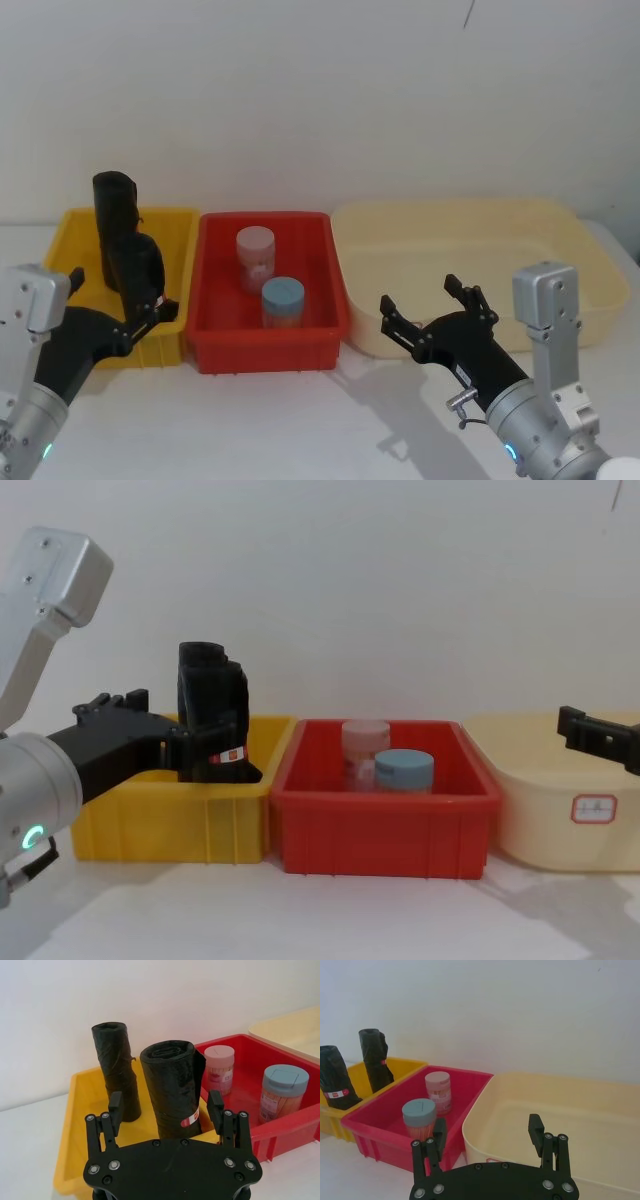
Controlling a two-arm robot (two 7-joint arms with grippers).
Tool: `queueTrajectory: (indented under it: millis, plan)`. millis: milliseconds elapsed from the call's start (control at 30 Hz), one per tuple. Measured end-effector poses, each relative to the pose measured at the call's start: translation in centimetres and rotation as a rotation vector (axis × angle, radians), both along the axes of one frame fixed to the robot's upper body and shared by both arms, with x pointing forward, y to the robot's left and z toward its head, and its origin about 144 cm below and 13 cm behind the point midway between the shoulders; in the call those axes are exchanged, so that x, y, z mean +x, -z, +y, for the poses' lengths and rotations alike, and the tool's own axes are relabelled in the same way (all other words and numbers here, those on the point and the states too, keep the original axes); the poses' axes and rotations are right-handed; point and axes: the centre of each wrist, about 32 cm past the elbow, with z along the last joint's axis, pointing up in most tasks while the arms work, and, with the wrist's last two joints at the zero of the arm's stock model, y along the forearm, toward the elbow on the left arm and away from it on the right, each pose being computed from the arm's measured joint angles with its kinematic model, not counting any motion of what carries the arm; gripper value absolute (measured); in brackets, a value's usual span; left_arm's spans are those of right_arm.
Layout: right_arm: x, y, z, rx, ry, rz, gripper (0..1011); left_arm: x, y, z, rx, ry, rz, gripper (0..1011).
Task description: Pick up the garbage bag with the one hand and transfer it to the other hand.
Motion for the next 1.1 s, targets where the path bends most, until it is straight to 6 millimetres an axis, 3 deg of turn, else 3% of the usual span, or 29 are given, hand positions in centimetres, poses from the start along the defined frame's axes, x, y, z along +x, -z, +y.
queueTrajectory:
  millis: [900, 1100]
  plan:
    - [0.0, 0.0, 0.0, 0.000, 0.000, 0.000, 1001, 4.5, 0.1, 0.5, -0.056, 0.082, -0.006, 1001]
    - [0.0, 0.0, 0.0, 0.000, 0.000, 0.000, 1002, 5.5, 0.1, 0.6, -0.065, 0.125, 0.000, 906]
